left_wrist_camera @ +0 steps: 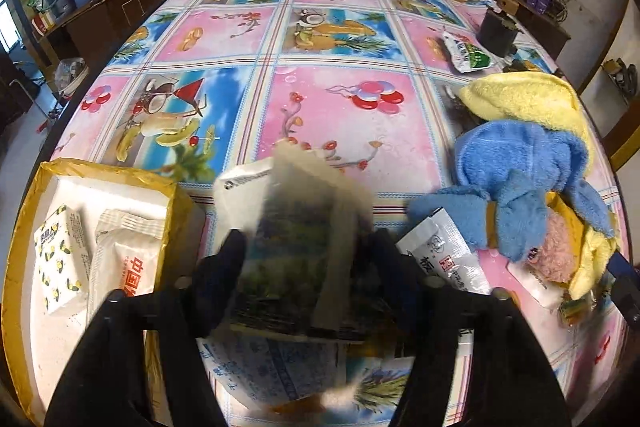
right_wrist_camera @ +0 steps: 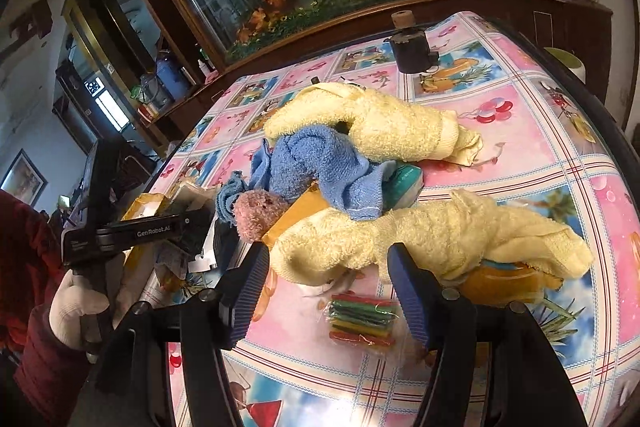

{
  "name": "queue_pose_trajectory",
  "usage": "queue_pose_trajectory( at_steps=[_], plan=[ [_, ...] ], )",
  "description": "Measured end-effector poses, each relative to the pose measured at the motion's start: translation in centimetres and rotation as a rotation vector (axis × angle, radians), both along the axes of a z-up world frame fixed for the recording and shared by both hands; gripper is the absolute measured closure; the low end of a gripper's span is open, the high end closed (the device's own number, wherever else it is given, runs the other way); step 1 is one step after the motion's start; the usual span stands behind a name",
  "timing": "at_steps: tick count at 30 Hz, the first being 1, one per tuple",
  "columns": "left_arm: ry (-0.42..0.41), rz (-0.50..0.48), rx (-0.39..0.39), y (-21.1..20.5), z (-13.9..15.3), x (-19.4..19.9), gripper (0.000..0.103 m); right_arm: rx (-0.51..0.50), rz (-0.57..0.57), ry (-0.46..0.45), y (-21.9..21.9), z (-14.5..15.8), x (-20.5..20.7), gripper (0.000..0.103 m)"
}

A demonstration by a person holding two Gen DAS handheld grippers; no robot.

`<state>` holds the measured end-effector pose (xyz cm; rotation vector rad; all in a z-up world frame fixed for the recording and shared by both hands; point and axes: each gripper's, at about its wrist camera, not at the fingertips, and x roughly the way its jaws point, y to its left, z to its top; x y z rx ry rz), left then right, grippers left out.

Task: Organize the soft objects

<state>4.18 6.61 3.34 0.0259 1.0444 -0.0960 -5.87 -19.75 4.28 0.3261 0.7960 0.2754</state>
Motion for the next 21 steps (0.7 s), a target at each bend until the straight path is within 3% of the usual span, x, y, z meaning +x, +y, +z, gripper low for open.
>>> queue_pose_trajectory(
  at_steps=[2,7,14,17,21],
  plan=[
    [-0.006,-0.025,-0.028,-0.1,0.6,-0.7,0.081,0.01,0.002,-0.002,-0.1,-0.1,0.0,0.039],
    [-0.042,-0.084,-0.095,-0.3,2.1,-3.4,0.091,0.015,-0.007,0.002,-0.3,-0.1,-0.2,0.039],
    [-0.038,-0.14,-0.222,0.1,2.2,-8.0,0.092,0.064,-0.001,0.02,-0.6,0.3,-0.5,0.037],
    [-0.027,-0.148,-0.254,-0.3,1.5,-8.9,0.092,0.091,0.072,0.017,1.5,0.8,-0.6,0.037],
    [-0.001,-0.133,-0.237,-1.1,-0.1,-8.2,0.089,0.121,0.212,0.042,5.6,1.1,-0.3,0.038]
  ],
)
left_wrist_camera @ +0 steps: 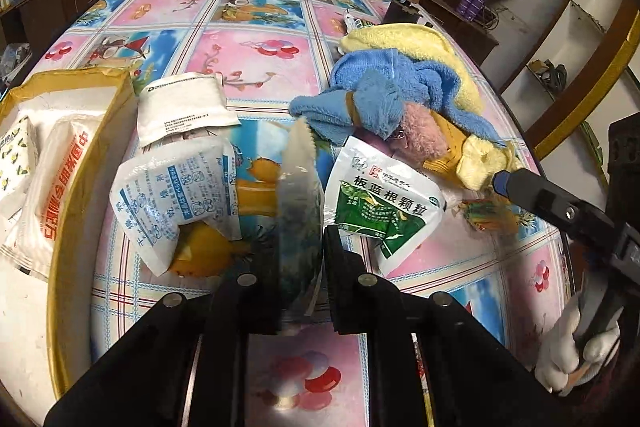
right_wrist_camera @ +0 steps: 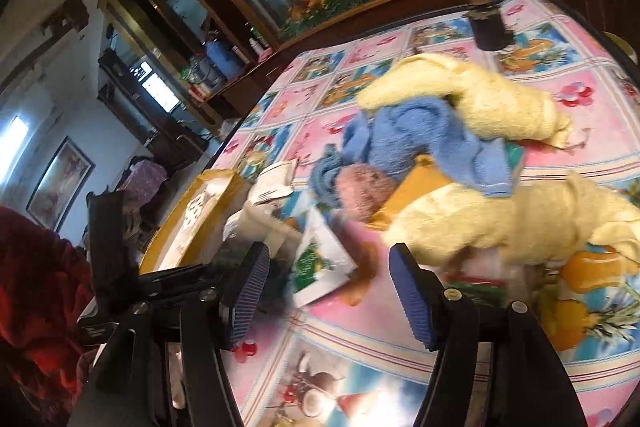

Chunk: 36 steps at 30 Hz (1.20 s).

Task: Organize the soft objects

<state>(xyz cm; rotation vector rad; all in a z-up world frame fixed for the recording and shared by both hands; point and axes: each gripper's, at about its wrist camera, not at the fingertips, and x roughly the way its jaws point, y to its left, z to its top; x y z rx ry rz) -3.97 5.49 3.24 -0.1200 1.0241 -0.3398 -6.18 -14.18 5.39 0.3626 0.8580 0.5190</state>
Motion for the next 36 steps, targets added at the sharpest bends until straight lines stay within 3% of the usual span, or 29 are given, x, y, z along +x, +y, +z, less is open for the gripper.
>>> queue_pose_trajectory(
  at_steps=[3,13,22,24,25,30,36],
  plan=[
    [-0.012,0.007,-0.021,-0.1,-0.3,0.1,0.089,-0.042,0.059,0.029,2.8,-0.5,0.8,0.038],
    [-0.044,0.069,-0.114,2.6,0.4,-1.6,0.092,-0.159,0.064,0.069,6.3,-2.4,3.5,0.04],
    [-0.093,0.101,-0.123,4.5,1.7,-4.3,0.092,-0.288,0.076,0.073,9.3,-4.0,4.5,0.037],
    [-0.109,0.113,-0.124,5.1,2.1,-5.0,0.092,-0.305,0.091,0.068,9.9,-4.0,3.9,0.054],
    [-0.117,0.119,-0.126,5.4,2.3,-5.3,0.092,-0.313,0.088,0.065,10.0,-4.0,3.6,0.073],
    [-0.147,0.146,-0.153,7.3,3.3,-6.7,0.092,-0.25,0.077,0.036,9.7,-2.8,2.1,0.076],
    [-0.202,0.201,-0.13,11.3,5.8,-7.8,0.092,-0.223,0.109,-0.026,10.9,1.0,1.0,0.076]
  ],
)
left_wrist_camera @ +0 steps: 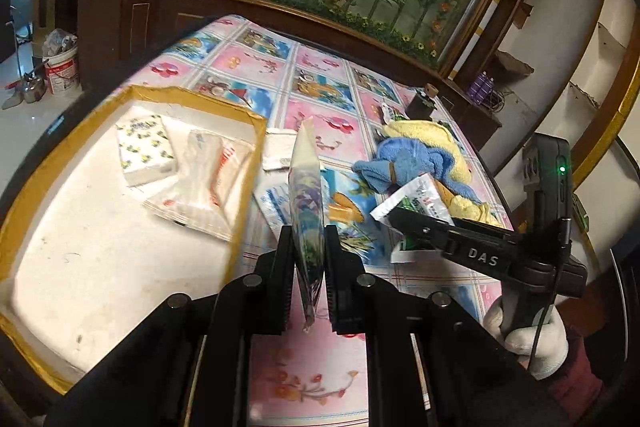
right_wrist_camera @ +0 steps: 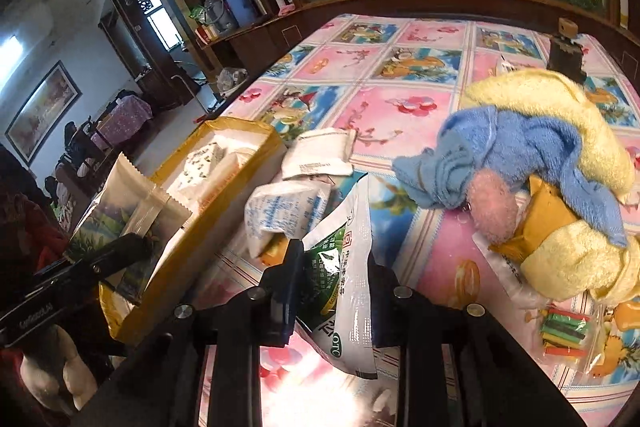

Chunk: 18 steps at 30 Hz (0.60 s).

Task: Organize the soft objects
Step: 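Grasp the green-printed packet with the right gripper while the left carries its packet to the box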

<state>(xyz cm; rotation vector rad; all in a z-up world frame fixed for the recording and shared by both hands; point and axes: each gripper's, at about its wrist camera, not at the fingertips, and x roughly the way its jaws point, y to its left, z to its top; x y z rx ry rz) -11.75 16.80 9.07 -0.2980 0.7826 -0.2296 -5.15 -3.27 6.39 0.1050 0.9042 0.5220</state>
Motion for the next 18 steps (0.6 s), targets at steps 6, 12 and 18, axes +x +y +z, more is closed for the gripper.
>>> queue_pose_trajectory(
  at_steps=[6,12,18],
  plan=[
    [-0.017,0.119,0.08,5.8,1.6,1.4,0.092,0.065,0.119,0.007,5.6,3.0,0.8,0.076],
    [0.032,0.203,0.153,10.9,0.7,5.4,0.092,0.095,0.24,0.053,12.9,3.4,1.6,0.076],
    [0.117,0.19,0.174,13.0,-2.1,10.0,0.092,0.094,0.328,0.117,18.3,1.8,1.6,0.076]
  ],
)
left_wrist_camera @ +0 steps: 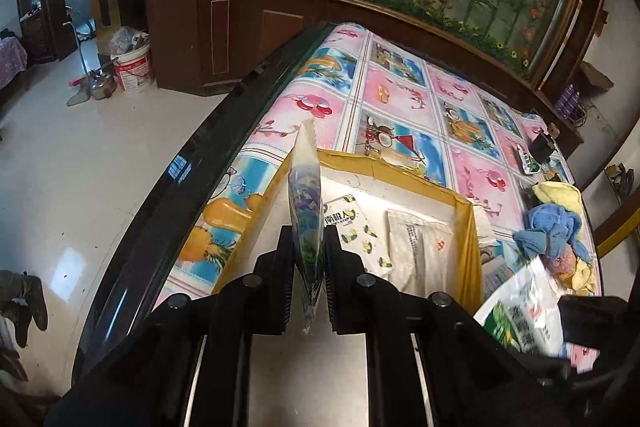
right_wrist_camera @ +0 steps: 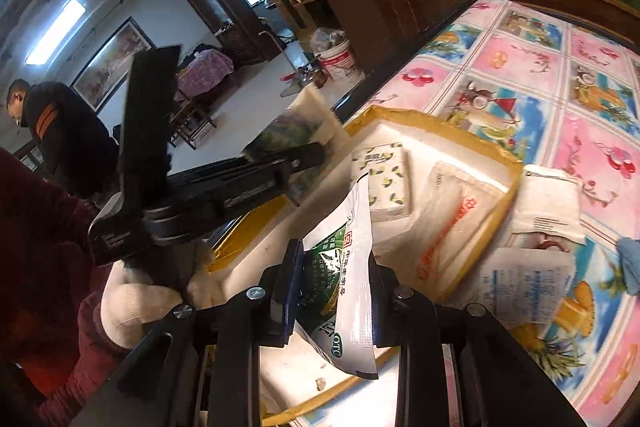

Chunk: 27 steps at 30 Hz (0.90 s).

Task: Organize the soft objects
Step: 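Grasp the green-printed packet with the right gripper while the left carries its packet to the box, then grasp the white blue-printed medicine packet with the left gripper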

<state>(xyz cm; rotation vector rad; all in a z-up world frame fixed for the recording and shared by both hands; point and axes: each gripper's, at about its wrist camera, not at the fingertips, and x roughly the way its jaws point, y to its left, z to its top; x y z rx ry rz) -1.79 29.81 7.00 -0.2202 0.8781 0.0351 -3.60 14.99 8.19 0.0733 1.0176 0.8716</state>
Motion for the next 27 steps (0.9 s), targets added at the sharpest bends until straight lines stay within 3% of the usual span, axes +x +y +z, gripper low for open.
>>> queue_pose_trajectory(
  at_steps=[7,10,11,13,18,21,27],
  plan=[
    [0.084,-0.018,0.008,0.2,-2.2,3.5,0.091,-0.053,0.043,0.036,4.0,-3.1,0.7,0.073],
    [0.083,-0.007,-0.027,0.8,-2.0,3.3,0.076,-0.084,0.019,0.017,4.5,-3.8,1.0,0.049],
    [0.078,-0.001,-0.037,1.0,-1.7,3.1,0.061,-0.07,0.015,0.021,4.1,-3.8,1.1,0.046],
    [0.047,-0.005,-0.051,1.3,-1.0,2.3,0.052,-0.048,0.003,0.015,3.5,-3.4,1.1,0.046],
    [-0.005,-0.015,-0.035,0.9,0.9,0.1,0.05,-0.013,-0.038,-0.035,0.7,-1.6,0.5,0.043],
    [-0.042,-0.022,-0.012,-0.2,2.0,-2.0,0.043,-0.017,-0.074,-0.099,-2.0,-0.4,-0.6,0.039],
    [-0.096,-0.065,-0.011,-3.1,3.6,-5.5,0.042,-0.027,-0.188,-0.199,-8.6,1.3,-2.5,0.037]
  ],
)
